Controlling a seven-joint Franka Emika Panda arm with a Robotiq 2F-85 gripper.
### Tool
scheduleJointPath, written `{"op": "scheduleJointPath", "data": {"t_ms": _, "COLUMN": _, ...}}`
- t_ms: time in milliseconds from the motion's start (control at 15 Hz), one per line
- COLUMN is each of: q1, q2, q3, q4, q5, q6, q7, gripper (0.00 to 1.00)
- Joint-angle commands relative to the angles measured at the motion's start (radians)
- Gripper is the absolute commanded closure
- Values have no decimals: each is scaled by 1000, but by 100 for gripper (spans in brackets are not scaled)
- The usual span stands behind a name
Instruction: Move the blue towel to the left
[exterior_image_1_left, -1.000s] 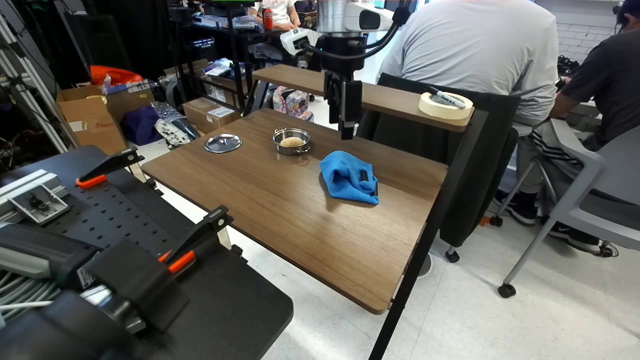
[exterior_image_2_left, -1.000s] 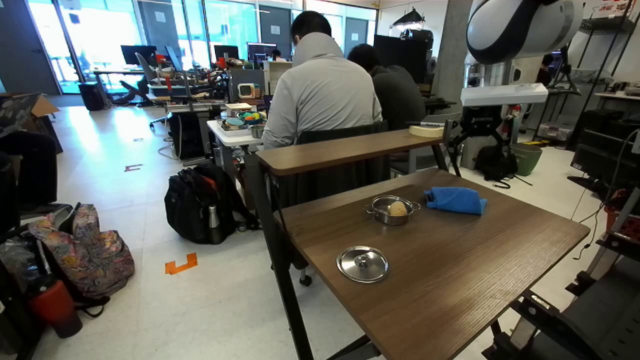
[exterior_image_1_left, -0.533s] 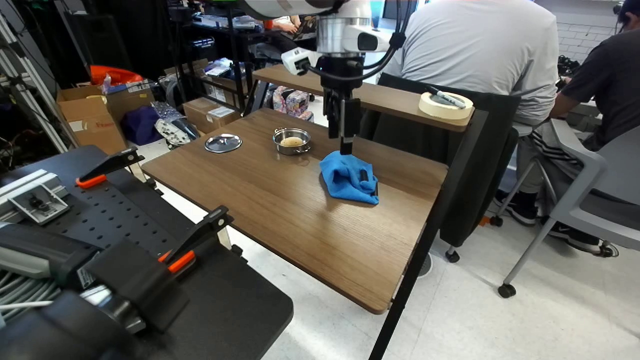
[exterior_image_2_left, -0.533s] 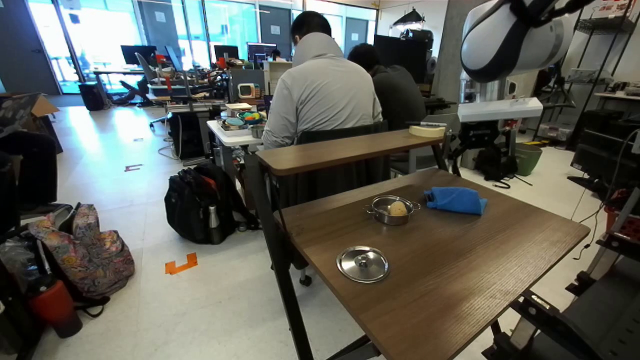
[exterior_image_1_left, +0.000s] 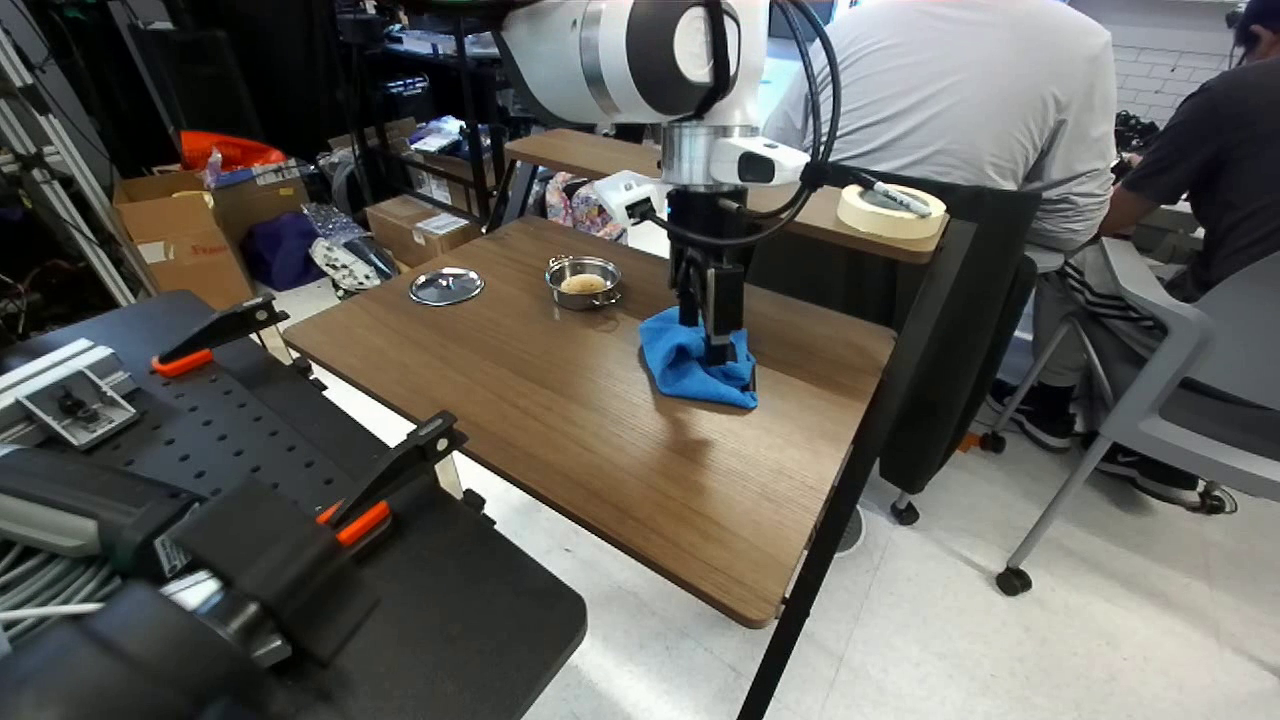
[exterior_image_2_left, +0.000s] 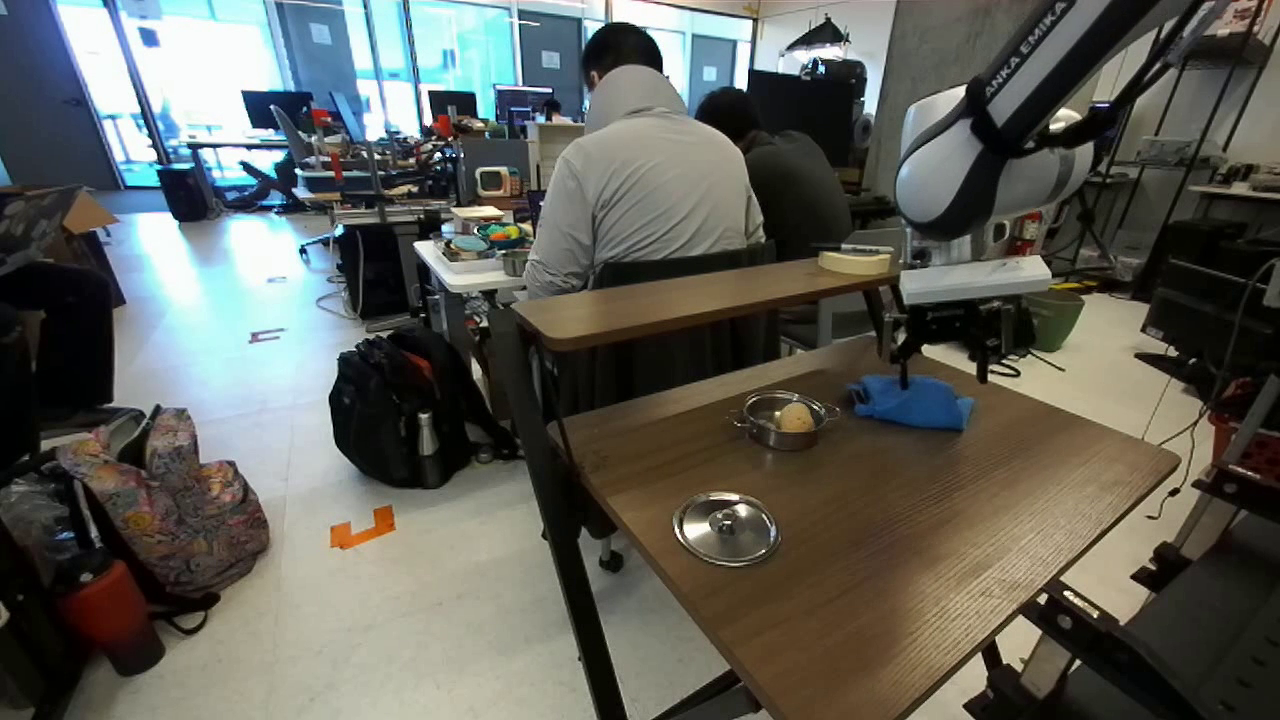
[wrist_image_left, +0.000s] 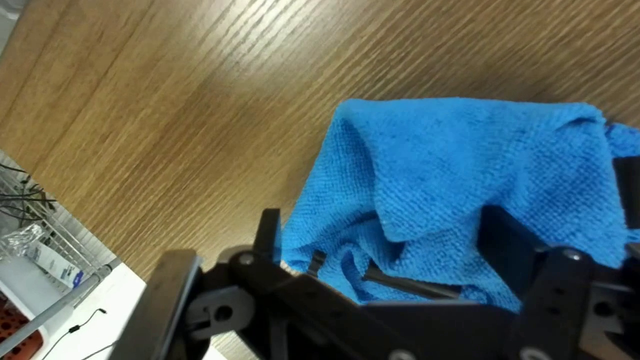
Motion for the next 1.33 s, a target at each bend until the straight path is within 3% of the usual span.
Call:
{"op": "scheduleJointPath", "data": {"t_ms": 0, "q1": -7, "q2": 94, "q3": 0, "q4": 127, "q5": 37, "q6": -41, "q7": -41, "gripper": 0}}
{"op": "scheduleJointPath", "data": {"t_ms": 333, "q1": -26, "q2": 157, "q3": 19, "q4": 181, "q5": 74, "q6": -51, "q7": -115, "gripper": 0}}
{"op": "scheduleJointPath", "data": {"t_ms": 600, "q1": -37, "q2": 153, "q3": 22, "q4": 135, "q5": 100, "q6": -35, "q7": -178, "gripper": 0}}
{"op": "scheduleJointPath", "data": {"t_ms": 933, "q1": -27, "q2": 113, "q3": 19, "q4": 11, "q5": 119, "q6": 42, "q7": -189, "gripper": 0}}
{"op": "scheduleJointPath", "data": {"t_ms": 1267, "q1": 10, "q2": 52, "q3": 17, "q4": -169, "q5": 122, "q6": 198, "q7": -194, "gripper": 0}}
